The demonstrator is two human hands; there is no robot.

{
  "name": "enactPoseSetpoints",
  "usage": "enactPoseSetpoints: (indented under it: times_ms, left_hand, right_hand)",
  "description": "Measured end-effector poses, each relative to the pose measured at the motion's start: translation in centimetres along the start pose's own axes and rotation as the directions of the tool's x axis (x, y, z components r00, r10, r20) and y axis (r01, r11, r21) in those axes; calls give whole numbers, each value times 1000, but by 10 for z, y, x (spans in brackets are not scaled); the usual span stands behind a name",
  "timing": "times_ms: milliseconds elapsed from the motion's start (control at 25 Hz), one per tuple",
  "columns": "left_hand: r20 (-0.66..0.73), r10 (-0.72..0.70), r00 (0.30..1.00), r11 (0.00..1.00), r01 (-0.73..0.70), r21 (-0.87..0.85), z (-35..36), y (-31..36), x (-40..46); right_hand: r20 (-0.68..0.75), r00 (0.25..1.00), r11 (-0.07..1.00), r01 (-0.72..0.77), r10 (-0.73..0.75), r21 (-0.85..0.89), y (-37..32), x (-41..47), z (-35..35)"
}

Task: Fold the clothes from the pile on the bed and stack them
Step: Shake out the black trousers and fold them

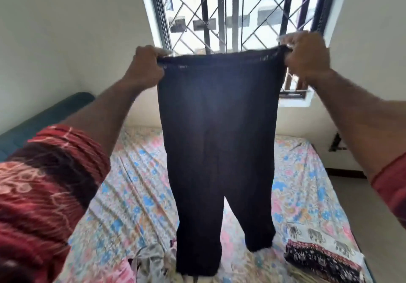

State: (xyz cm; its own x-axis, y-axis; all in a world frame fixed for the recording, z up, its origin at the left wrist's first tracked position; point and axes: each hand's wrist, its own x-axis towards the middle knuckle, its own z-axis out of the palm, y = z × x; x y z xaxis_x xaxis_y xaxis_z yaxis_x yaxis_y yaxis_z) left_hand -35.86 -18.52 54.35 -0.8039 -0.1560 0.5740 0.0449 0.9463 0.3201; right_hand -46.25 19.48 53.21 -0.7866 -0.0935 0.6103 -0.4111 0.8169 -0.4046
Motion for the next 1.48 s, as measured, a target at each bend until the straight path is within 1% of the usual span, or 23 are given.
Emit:
enactPoseSetpoints:
  times_ms: [40, 120, 160, 240, 320, 360, 440, 520, 560, 600, 720, 800, 1000, 1040, 1080, 1120, 1200, 1280, 1360, 1440, 1480]
  left_hand:
    - [-37, 47, 998, 999, -47, -5, -11, 6, 12]
    - [-84, 134, 987, 991, -134, -5, -24, 13, 19]
    - [-89, 145, 985, 989, -146, -6, -23, 14, 14]
    - [-49, 137, 989, 990, -138, -17, -7, 13, -17]
    - [66, 97, 993, 995, -96, -17, 28, 5, -71]
    - [142, 63, 988, 998, -60, -23, 48, -1, -104]
    - [262, -52, 964, 998, 61, -27, 89, -17, -178]
    - [310, -211, 927, 977, 203, 59, 127, -27, -253]
    - [318, -266, 910, 964, 244, 109, 148, -29, -291]
    - [336, -294, 895, 954, 254, 159, 170, -31, -333]
    - [421, -302, 855, 942, 200, 270, 221, -34, -448]
    - [468, -283, 837, 936, 136, 323, 255, -35, -531]
    - [542, -210, 814, 919, -25, 394, 287, -19, -698]
    - [574, -203, 793, 920, -47, 390, 289, -14, -726]
    - [610, -203, 766, 915, -74, 398, 290, -9, -750]
    - [630, -190, 753, 909, -108, 403, 290, -2, -778]
    - [654, -161, 739, 902, -158, 401, 284, 8, -811]
    - [678, -80, 731, 895, -246, 371, 276, 24, -846]
    - [713, 13, 701, 885, -340, 319, 269, 39, -879]
    - [747, 41, 664, 869, -393, 302, 265, 54, -912]
    - [765, 11, 644, 863, -392, 318, 263, 61, -923]
  right_hand:
    - [-65, 998, 1000, 19, -19, -3, -9, 9, -13]
    - [-123, 992, 999, 32, -35, -26, -19, 14, -29]
    - [-121, 991, 998, 44, -50, -48, -21, 9, -32]
    - [-69, 995, 995, 67, -72, -76, -11, -16, -24]
    - [68, 997, 991, 56, -48, -124, 18, -66, 4]
    - [161, 987, 985, 49, -22, -163, 34, -99, 22]
    - [338, 941, 981, 45, 22, -189, 67, -172, 58]
    - [459, 886, 977, 36, 65, -208, 91, -246, 85]
    - [504, 861, 970, 57, 71, -234, 103, -280, 97]
    - [547, 833, 963, 76, 81, -258, 115, -318, 111]
    - [658, 738, 952, 75, 148, -298, 147, -414, 142]
    - [732, 657, 949, 79, 180, -304, 174, -482, 161]
    - [832, 519, 943, 130, 197, -305, 220, -643, 178]
    - [840, 499, 938, 137, 213, -319, 227, -672, 176]
    - [841, 493, 932, 143, 223, -332, 232, -699, 172]
    - [838, 494, 929, 143, 231, -340, 235, -729, 165]
    - [816, 530, 927, 134, 231, -350, 241, -768, 152]
    - [810, 520, 909, 139, 271, -393, 246, -809, 134]
    - [828, 490, 911, 147, 272, -385, 253, -852, 115]
    - [825, 530, 907, 223, 195, -358, 258, -891, 92]
    - [823, 547, 903, 263, 150, -340, 262, -905, 82]
